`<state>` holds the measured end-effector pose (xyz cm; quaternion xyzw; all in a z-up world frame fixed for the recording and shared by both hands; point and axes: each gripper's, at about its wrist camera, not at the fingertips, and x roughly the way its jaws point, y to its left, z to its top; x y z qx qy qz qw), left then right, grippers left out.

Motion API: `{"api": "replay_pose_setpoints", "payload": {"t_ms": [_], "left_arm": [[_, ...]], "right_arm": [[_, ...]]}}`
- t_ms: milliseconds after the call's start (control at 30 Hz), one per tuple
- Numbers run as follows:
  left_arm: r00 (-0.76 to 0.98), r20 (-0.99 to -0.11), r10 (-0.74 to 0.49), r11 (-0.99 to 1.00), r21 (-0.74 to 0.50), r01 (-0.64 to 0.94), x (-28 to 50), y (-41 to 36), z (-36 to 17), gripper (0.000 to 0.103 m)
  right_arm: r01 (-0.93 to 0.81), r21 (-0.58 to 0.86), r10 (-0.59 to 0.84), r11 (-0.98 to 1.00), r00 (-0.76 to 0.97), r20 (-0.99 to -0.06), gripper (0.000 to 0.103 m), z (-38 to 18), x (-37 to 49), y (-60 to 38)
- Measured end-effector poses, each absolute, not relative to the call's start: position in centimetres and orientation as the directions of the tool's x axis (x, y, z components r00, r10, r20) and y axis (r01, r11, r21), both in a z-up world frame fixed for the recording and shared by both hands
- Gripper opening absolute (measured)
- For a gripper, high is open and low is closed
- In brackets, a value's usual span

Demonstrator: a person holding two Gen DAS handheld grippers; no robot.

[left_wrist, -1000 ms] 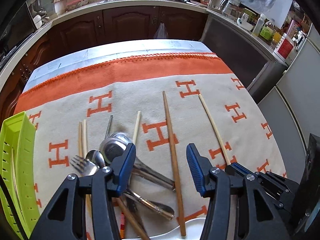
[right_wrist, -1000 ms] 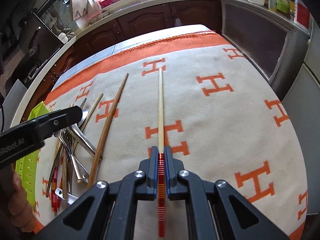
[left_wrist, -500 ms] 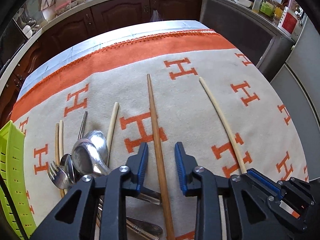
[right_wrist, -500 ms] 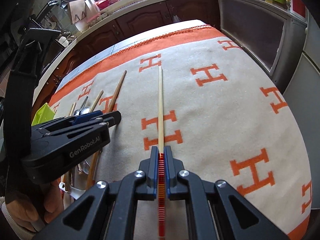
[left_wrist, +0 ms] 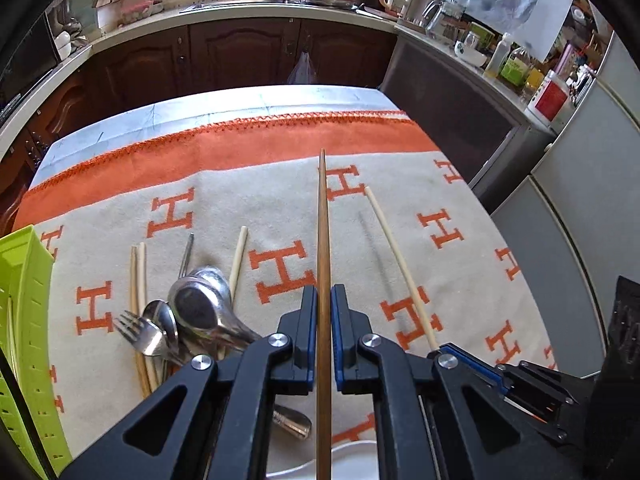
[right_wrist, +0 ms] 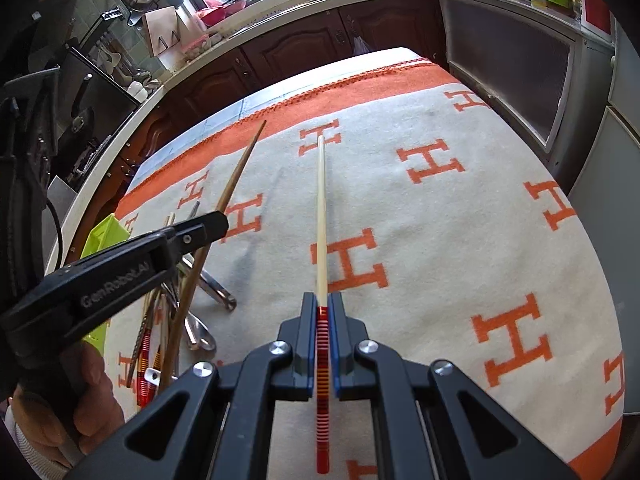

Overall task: Organize utensils
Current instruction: 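Carry both held chopsticks over the lime-green tray with both tools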

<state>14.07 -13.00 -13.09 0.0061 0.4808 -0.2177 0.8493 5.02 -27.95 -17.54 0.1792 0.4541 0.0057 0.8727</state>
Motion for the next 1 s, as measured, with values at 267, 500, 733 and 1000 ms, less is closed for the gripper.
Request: {"api": "replay_pose_setpoints", "payload": {"t_ms": [267,500,733,1000], "left_arm": [[0.500,-0.788,-0.358,0.925,-0.226,0.306,11.3,-5.5,-7.5,0.004],[0.595,-0.780,-0.195,0.981,-0.143,0.134,9.0,4.5,-5.8,0.004],[0.588,-0.809,-0.010,0.999,-0.038,-0.035,8.4,13.1,-8.5,0.004],[0.556,-0.831,-0.015,0.995,-0.069,-0.076,9.3,16.8,-11.1,0.005]], "right_arm": [[0.048,0.348,0.247,0.936,0.614,-0.750,0.005,-13.9,4.2,-24.1],[-0.125,0.384,0.383,0.915,0.573,-0.724,0.005,-10.7,4.6,-16.8],[-0.269,0.395,0.478,0.878,0.464,-0.746,0.005,-9.8,6.4,-6.5],[-0.232,0.429,0.488,0.873,0.387,-0.782,0.006,-11.4,9.5,-0.3]]}}
